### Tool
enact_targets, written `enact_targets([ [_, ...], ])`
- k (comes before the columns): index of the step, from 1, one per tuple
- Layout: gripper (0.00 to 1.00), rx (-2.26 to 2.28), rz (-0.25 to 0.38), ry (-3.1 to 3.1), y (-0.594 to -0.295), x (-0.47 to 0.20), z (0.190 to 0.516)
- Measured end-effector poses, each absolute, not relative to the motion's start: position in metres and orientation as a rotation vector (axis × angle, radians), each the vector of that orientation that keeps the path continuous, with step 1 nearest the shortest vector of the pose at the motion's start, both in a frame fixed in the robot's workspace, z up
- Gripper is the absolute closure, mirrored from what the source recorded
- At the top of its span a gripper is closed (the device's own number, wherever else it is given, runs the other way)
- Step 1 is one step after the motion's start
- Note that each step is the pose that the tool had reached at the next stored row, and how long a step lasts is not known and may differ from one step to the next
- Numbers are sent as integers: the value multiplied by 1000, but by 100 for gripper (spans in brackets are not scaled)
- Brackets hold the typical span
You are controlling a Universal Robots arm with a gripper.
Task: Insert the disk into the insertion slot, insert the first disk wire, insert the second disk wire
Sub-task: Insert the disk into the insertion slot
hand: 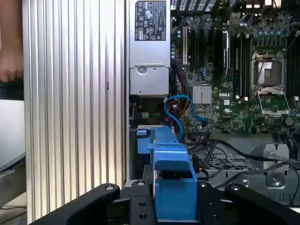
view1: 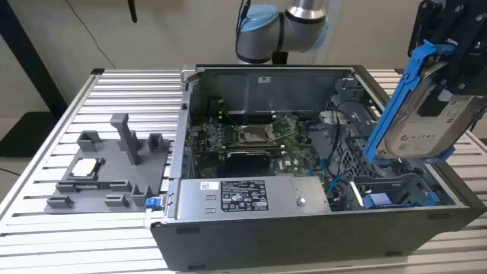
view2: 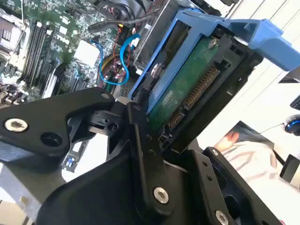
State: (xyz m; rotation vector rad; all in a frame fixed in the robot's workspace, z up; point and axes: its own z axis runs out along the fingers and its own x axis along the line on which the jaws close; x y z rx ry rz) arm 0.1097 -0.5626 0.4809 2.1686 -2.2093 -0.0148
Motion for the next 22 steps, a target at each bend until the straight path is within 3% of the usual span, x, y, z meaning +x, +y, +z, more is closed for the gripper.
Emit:
enact_targets([
  [22,68,2167,-13,-2208,-563,110,467],
])
